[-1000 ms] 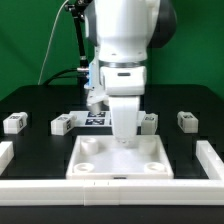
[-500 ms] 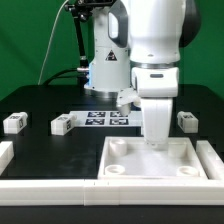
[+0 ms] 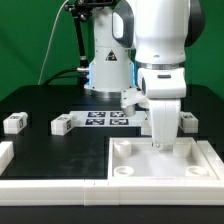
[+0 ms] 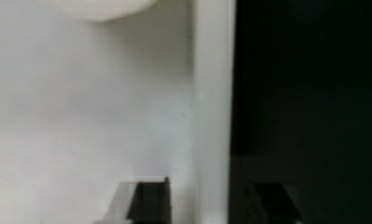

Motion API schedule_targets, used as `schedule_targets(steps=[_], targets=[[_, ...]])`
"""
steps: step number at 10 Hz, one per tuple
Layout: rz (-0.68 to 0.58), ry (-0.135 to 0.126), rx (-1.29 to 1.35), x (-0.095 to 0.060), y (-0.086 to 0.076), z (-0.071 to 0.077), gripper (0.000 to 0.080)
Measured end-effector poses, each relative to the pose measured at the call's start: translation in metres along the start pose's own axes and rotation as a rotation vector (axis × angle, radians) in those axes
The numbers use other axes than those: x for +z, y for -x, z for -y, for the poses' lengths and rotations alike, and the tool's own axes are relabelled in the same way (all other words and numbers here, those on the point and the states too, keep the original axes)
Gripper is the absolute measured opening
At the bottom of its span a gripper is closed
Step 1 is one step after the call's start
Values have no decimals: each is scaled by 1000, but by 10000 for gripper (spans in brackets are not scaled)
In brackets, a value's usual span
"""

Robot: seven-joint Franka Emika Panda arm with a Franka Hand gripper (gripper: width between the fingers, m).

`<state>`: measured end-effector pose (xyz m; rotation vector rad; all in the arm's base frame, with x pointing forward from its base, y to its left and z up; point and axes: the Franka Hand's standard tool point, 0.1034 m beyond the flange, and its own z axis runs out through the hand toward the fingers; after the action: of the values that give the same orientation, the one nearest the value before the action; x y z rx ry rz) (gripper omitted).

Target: Assemble one leg

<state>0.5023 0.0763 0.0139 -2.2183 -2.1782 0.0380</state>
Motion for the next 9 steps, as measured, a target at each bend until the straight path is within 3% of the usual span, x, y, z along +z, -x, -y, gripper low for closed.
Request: schedule_targets(steps=[1, 2, 3, 9], targets=[[0, 0, 0, 0, 0, 0, 248], [0, 0, 0, 0, 0, 0, 467], [0, 0, 0, 0, 0, 0, 587], [0, 0, 1, 0, 0, 0, 649]])
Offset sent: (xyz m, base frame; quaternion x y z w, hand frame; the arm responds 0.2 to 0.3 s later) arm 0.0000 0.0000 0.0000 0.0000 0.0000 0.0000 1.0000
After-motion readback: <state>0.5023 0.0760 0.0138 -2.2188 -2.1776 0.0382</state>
